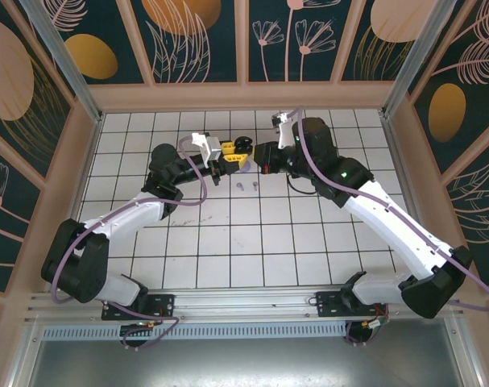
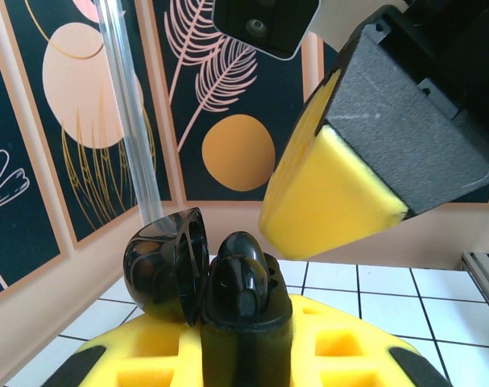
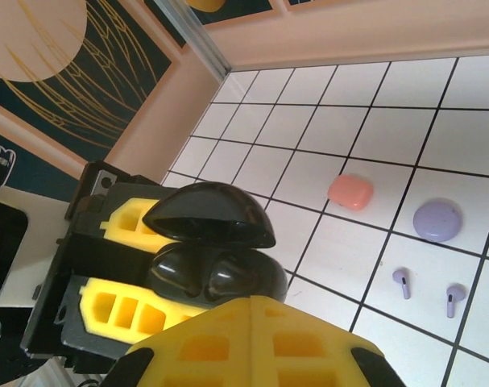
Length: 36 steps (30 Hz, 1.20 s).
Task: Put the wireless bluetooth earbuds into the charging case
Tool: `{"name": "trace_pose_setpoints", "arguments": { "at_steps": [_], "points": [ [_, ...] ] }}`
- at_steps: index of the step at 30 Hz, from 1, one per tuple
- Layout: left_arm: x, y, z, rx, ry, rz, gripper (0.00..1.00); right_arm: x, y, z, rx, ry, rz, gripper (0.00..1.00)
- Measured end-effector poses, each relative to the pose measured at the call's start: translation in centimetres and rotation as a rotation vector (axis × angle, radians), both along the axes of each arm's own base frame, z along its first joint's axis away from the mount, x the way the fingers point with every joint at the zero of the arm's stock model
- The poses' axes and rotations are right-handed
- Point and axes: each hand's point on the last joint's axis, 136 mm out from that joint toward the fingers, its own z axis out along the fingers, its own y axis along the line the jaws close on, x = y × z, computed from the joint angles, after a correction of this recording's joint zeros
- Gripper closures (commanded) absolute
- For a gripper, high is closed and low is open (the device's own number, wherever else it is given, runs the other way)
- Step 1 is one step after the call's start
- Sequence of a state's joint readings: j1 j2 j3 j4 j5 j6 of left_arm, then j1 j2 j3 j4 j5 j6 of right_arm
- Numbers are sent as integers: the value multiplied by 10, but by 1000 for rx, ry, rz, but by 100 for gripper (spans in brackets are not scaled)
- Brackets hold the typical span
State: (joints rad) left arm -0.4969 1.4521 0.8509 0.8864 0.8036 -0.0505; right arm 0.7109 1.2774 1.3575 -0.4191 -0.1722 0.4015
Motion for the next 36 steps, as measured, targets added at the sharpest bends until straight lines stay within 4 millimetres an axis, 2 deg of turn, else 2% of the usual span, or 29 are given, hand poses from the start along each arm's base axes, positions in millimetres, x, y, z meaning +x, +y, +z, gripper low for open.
{"name": "trace_pose_setpoints", "arguments": {
  "at_steps": [5,12,16,19,22,25,27,29,32,36],
  "points": [
    [0,0,0,0,0,0,100,3,-3,8,5,-13,-10,100],
    [-2,-1,-1,5,4,-10,100,11,-24,57,50,-97,-71,100],
    [-4,-3,-12,35,34,-33,100,32,-23,73,52,-119,-88,100],
    [-5,-4,-20,58,58,-49,100,59,-8,61,20,-87,-76,100],
    [-5,-6,-27,73,79,-57,100,83,6,30,-38,-13,-57,100],
    [-4,-6,-29,81,89,-59,100,93,17,-7,-97,75,-27,100],
    [-4,-6,-29,84,90,-58,100,89,20,-25,-127,129,0,100],
    [-3,-7,-28,83,87,-57,100,81,22,-31,-136,159,23,100],
    [-2,-8,-28,86,87,-61,100,66,28,-28,-130,160,64,100],
    [2,-11,-36,98,116,-50,100,41,25,-22,-128,150,89,100]
  ]
}}
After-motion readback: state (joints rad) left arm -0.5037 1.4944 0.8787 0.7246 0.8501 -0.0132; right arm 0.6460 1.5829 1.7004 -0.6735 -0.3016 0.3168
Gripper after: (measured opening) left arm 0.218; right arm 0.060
